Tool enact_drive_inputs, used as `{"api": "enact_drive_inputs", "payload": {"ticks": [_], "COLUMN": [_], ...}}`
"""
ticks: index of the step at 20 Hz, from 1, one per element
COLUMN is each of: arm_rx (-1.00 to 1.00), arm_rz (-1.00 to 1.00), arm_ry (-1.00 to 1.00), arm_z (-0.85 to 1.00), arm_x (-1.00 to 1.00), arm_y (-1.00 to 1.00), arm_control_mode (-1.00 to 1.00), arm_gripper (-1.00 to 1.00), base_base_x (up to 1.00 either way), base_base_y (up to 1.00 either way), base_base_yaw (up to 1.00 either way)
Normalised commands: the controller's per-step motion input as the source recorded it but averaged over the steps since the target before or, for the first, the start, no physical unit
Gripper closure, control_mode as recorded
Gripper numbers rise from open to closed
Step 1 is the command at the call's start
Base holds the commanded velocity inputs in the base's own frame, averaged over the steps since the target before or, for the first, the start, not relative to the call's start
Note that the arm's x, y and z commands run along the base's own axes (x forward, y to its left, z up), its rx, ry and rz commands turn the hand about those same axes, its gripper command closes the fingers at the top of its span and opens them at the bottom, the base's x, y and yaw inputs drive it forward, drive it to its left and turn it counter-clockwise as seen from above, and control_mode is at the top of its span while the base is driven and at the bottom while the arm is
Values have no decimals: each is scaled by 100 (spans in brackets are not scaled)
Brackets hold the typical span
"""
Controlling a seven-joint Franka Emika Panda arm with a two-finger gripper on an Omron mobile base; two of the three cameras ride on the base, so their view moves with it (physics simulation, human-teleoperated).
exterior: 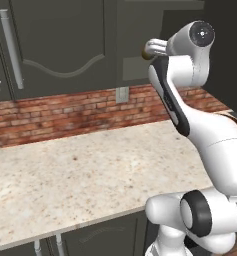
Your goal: Pick the potatos from the cabinet and place them in one bowl. Pick the pear from the sink and place it in the other bowl.
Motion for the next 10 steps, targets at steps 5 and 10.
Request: {"api": "enact_drive_inputs", "payload": {"ticks": [5,10], "arm_rx": [0,0], "arm_rz": [0,0], "arm_ry": [-1,0], "arm_z": [-4,-2], "arm_x": [27,30], "arm_y": [-5,-27], "arm_control_mode": [-100,-100], "arm_gripper": [-100,-100], "base_base_x": [0,0], "base_base_y": [0,0], "base_base_yaw": [0,0]}}
